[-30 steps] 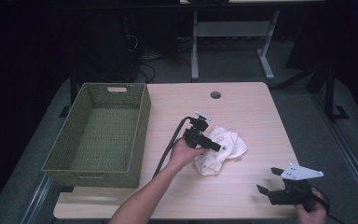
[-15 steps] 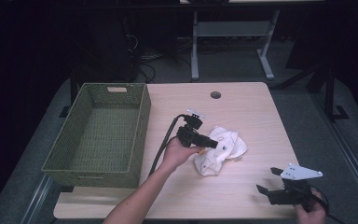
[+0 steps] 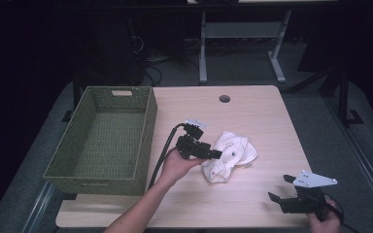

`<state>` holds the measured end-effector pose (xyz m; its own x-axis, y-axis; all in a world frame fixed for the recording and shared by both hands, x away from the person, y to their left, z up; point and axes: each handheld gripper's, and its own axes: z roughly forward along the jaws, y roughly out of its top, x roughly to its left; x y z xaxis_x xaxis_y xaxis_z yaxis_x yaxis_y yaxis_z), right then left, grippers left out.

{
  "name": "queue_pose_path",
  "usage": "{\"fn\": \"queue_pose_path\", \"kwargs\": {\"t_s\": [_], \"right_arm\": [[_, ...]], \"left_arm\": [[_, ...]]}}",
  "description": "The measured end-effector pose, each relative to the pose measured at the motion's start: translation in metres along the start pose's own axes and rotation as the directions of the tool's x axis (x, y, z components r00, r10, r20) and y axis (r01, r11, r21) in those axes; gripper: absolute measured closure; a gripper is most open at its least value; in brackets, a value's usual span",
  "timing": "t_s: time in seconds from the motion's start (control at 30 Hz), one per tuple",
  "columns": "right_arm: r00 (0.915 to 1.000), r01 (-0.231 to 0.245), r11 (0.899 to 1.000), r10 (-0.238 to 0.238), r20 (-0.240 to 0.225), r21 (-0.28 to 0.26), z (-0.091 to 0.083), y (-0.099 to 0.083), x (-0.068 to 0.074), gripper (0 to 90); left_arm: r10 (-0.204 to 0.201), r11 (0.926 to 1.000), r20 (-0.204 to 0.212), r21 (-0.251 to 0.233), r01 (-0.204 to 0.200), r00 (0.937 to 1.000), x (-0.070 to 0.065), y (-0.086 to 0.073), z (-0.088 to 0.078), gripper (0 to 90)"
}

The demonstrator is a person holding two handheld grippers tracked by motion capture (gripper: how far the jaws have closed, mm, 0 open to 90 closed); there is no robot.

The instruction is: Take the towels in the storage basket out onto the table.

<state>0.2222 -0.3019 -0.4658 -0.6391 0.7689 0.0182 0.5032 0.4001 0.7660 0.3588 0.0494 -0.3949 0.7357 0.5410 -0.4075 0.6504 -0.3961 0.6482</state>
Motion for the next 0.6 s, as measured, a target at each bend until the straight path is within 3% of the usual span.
{"fn": "queue_pose_path", "kwargs": {"t_s": [0.4,0.6], "right_arm": [[1.0000,-0.001,1.000,0.001,0.000,0.008,0.001,0.000,0.000,14.0],[1.0000,0.003,1.000,-0.003,-0.002,0.010,0.003,0.000,0.000,14.0]], "left_arm": [[0.011,0.9999,-0.034,0.013,-0.010,0.9994,0.001,-0.017,-0.009,30.9],[0.007,1.0000,-0.026,-0.006,-0.007,0.9996,0.001,-0.026,-0.015,29.9]]}}
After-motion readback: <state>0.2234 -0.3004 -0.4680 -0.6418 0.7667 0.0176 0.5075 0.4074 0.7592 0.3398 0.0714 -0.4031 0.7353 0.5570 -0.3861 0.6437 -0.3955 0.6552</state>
